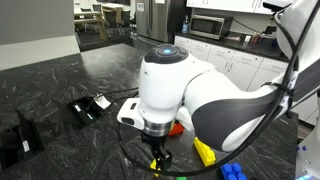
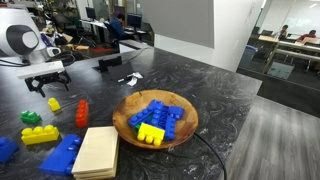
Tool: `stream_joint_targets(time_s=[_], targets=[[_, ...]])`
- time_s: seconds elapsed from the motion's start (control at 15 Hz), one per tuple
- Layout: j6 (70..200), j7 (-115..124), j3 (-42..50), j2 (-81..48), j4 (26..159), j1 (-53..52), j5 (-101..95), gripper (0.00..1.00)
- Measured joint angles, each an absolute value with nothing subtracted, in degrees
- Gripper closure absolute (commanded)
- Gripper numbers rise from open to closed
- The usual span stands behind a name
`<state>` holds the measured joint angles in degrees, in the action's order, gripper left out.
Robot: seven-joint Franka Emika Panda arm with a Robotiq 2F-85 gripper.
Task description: Pick the small yellow block on the counter and put it in the bowl
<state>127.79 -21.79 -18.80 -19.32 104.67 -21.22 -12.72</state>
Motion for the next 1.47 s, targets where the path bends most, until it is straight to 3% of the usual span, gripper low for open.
stream_joint_targets(time_s=[0.93,1.0,1.47], targets=[[127.44,-32.61,-19.81,-22.28,104.88,-20.66,-11.25,0.0],[127.42,-32.95,-19.81,-22.51,104.87,-20.61,-10.91,0.21],[127.4,-33.38,-19.82,-23.05,104.85,-20.17,-9.27,0.69]])
